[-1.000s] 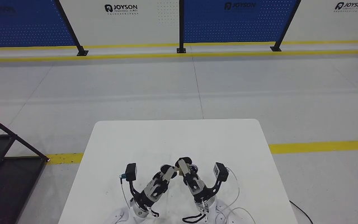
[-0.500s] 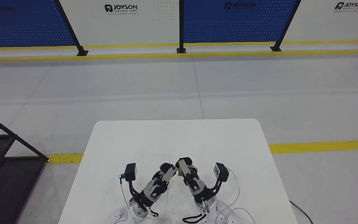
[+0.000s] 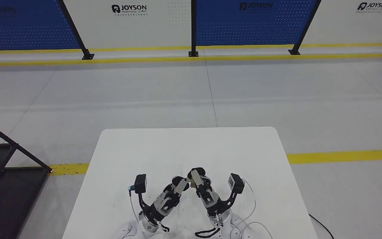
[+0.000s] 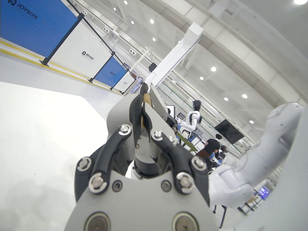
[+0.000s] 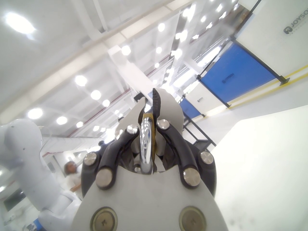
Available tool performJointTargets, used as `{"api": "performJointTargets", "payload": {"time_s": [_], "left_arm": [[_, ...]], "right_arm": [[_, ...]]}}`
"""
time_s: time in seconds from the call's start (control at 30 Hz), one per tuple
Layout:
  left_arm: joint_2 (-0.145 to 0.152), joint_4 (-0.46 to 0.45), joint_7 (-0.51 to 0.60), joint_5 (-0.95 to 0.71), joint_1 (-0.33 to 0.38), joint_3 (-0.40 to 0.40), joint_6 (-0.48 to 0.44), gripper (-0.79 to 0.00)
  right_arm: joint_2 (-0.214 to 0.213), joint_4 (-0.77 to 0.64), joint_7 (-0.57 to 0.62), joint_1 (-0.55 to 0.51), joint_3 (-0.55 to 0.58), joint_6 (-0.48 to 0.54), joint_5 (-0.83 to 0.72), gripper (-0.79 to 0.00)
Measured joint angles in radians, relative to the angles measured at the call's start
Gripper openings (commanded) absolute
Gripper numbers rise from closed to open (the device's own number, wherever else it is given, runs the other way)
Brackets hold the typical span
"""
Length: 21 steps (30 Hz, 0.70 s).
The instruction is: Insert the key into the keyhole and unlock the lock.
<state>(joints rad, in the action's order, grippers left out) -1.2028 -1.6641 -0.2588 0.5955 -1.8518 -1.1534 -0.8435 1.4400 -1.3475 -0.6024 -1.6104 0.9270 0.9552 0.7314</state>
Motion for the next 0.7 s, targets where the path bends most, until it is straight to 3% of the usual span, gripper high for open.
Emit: {"api": "performJointTargets", "payload": {"time_s": [0.4,0.43,0.47,0.57,0.6,0.7], "left_arm": [[-0.001,0.006,0.004,0.004,0.006,0.007,0.004,-0.785],[-0.001,0.007,0.004,0.003,0.007,0.007,0.005,-0.785],[-0.001,0.008,0.004,0.003,0.008,0.008,0.005,-0.785],[-0.002,0.011,0.005,-0.004,0.012,0.011,0.007,-0.785],[-0.003,0.013,0.005,-0.008,0.014,0.013,0.007,-0.785],[-0.003,0.016,0.007,-0.016,0.017,0.015,0.007,-0.785]], "right_arm": [[0.002,0.003,0.019,0.002,0.0,-0.003,-0.011,-0.785],[0.002,0.003,0.021,0.002,0.0,-0.002,-0.012,-0.745],[0.003,0.003,0.023,0.002,0.001,-0.003,-0.014,-0.656],[0.003,0.002,0.028,0.002,0.001,-0.004,-0.018,-0.57],[0.003,0.002,0.03,0.001,0.001,-0.005,-0.019,-0.508],[0.004,0.001,0.032,0.0,0.002,-0.006,-0.023,-0.474]]}}
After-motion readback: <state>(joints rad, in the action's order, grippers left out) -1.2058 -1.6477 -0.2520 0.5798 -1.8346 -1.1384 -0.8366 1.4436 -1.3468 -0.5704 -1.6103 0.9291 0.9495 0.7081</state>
